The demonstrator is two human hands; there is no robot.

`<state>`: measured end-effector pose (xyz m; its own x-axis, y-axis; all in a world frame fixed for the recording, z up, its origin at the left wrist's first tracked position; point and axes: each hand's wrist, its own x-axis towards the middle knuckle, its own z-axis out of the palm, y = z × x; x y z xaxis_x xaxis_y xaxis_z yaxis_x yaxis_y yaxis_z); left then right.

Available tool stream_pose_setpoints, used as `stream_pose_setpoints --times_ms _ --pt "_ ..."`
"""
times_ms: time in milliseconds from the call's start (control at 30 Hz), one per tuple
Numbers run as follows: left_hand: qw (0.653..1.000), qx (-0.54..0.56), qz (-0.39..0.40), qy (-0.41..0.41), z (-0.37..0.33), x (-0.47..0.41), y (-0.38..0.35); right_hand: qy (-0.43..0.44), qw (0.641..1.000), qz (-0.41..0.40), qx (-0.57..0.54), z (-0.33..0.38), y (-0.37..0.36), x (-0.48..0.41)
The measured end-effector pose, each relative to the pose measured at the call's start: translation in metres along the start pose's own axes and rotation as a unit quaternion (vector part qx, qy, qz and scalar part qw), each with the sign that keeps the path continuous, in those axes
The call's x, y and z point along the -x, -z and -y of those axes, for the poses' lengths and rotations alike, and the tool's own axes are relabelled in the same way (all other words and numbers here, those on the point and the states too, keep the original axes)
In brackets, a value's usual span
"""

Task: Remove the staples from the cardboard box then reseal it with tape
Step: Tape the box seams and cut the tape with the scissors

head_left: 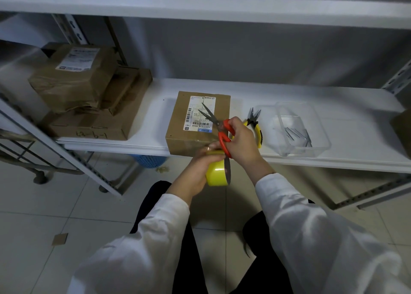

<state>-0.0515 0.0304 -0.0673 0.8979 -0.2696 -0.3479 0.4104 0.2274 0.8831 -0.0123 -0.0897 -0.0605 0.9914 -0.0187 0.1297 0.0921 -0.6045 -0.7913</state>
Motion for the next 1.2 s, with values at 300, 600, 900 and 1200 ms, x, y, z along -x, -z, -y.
stream_pose_setpoints --times_ms 300,600,900,1200 --pt "0.979 -0.147 -0.13 0.052 0.014 -0.007 0.007 -0.007 1.0 0.011 0.022 0.004 0.0 0.001" --pt "0.96 -0.163 -0.224 0.047 0.026 -0.017 -0.003 -0.019 0.999 0.031 0.016 0.009 0.003 0.003" --pt "0.947 -0.187 -0.258 0.034 0.033 -0.01 -0.001 0.011 0.999 0.009 0.044 0.0 -0.006 0.004" --pt "0.966 -0.169 -0.194 0.027 0.033 -0.007 0.002 0.025 0.998 0.02 0.061 -0.002 -0.002 0.003"
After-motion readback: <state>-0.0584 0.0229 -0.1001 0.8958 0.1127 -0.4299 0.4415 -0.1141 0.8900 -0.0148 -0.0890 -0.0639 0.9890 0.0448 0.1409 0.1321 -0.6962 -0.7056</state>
